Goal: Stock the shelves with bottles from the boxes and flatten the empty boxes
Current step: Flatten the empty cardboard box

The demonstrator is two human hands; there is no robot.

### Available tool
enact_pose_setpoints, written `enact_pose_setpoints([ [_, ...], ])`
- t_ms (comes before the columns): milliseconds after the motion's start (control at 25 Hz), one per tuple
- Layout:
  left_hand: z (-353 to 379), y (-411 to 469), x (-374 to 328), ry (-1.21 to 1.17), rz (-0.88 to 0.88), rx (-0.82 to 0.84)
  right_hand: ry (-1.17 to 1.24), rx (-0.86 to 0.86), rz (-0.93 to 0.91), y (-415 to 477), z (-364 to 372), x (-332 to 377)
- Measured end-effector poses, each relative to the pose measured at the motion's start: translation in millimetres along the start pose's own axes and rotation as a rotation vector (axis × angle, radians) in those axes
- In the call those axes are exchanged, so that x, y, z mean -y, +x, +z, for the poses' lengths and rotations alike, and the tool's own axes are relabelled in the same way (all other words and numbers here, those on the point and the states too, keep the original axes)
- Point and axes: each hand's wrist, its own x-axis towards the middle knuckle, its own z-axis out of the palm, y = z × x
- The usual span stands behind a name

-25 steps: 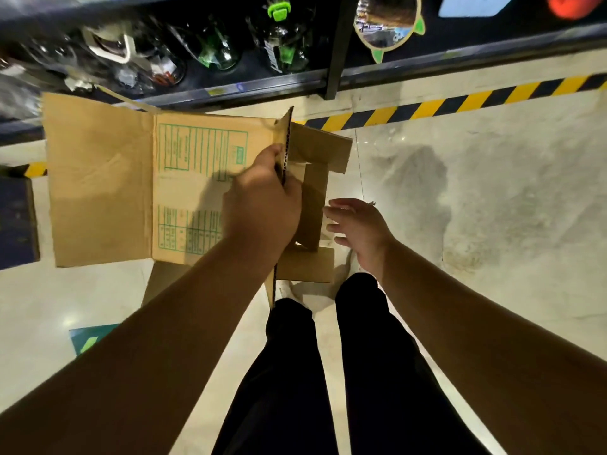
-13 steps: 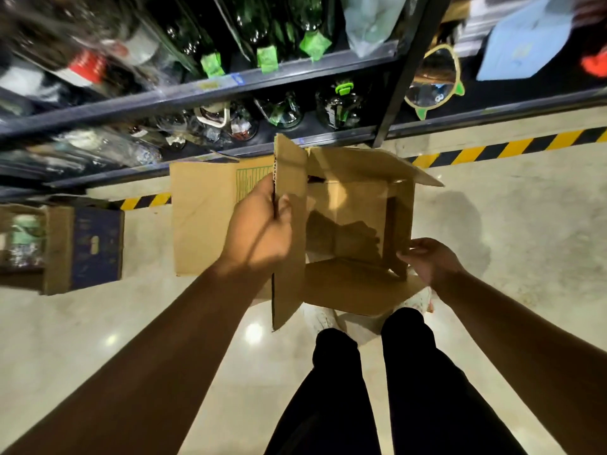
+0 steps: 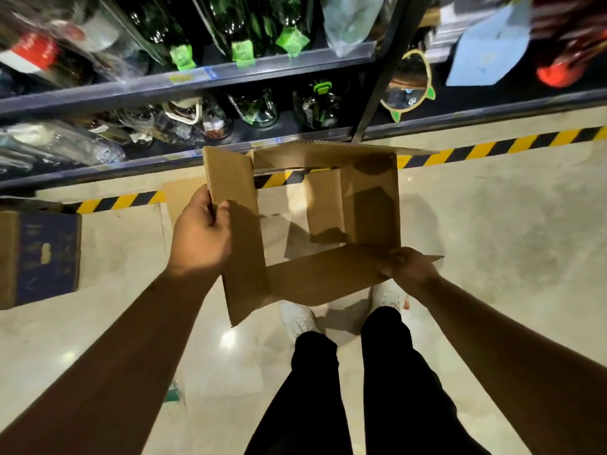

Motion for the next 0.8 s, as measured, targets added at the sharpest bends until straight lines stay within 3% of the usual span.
enact_pose_setpoints([
  [120, 4.9, 3.2, 12.9, 0.024, 0.030, -0.088, 0.040, -0.065, 0.000, 4.2, 9.6, -7.7],
  [280, 20.4, 3.6, 26.3, 0.012, -0.091, -0.031, 0.150, -0.058, -0.055, -4.1, 33.4, -7.2],
  [400, 27.1, -1.4, 47.9, 0.125, -0.084, -0.070, 0.027, 0.018, -0.088, -6.7, 55.0, -5.2],
  [520, 27.8, 4.3, 71.8, 0.124, -0.231, -0.059, -0.126, 0.047, -0.101, 3.6, 61.3, -4.0],
  [800, 51.6, 23.8, 111.6, 0.241, -0.329, 0.044, -0.355, -0.204, -0.147, 62.9, 46.0, 11.4],
])
